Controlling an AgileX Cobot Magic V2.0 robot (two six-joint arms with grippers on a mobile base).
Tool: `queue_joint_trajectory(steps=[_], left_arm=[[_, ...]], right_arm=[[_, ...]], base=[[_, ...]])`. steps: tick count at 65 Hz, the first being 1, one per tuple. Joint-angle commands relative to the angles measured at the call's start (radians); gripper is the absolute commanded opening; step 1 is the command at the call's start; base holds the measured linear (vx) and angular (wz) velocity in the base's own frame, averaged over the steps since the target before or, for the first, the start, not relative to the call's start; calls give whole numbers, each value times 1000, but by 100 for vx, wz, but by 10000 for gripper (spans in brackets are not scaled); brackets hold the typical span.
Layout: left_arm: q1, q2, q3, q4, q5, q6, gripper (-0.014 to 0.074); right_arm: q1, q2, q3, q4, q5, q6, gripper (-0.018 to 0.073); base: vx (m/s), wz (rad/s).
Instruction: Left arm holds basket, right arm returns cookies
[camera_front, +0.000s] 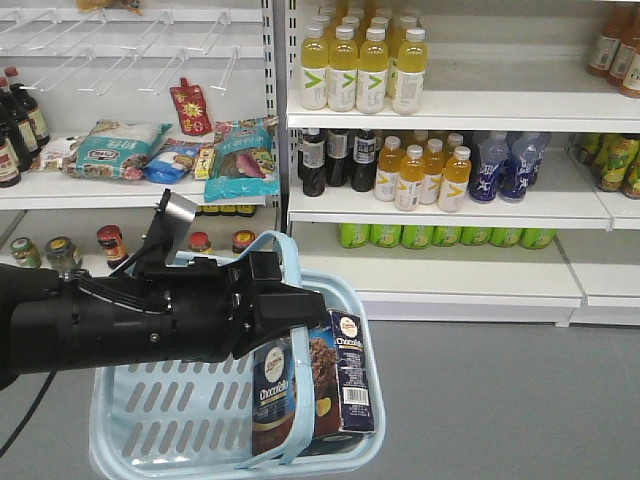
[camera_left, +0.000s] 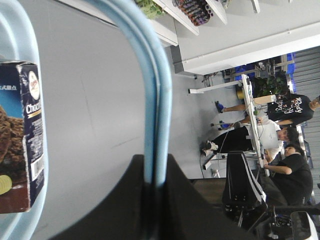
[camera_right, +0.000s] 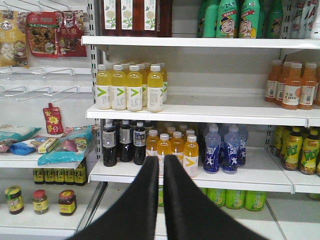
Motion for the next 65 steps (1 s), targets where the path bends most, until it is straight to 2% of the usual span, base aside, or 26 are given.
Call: queue_joint_trajectory(steps=[1,21,65], left_arm=[[-5,-38,-37,-96,43,4,-6],[-5,-38,-37,-97,43,4,-6],[-5,-38,-37,-97,41,4,-6]], right_arm=[[-1,-10,18,-3,-73,1,-6],[-1,-10,18,-3,-73,1,-6],[-1,-10,18,-3,-74,1,-6]], base=[[45,-4],[40,-34],[26,-84]])
